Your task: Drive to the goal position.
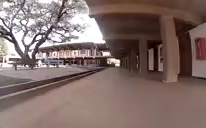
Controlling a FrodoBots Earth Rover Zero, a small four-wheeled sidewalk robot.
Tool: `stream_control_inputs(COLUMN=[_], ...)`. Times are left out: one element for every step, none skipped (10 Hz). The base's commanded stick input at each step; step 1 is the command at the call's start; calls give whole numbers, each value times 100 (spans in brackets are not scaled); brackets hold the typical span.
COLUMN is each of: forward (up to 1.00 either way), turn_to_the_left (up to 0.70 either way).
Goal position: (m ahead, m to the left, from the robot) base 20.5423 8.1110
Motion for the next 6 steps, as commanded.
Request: stream_control_inputs(forward=[50,50,50,50,50,50], turn_to_the_left=[0,0,0,0,0,0])
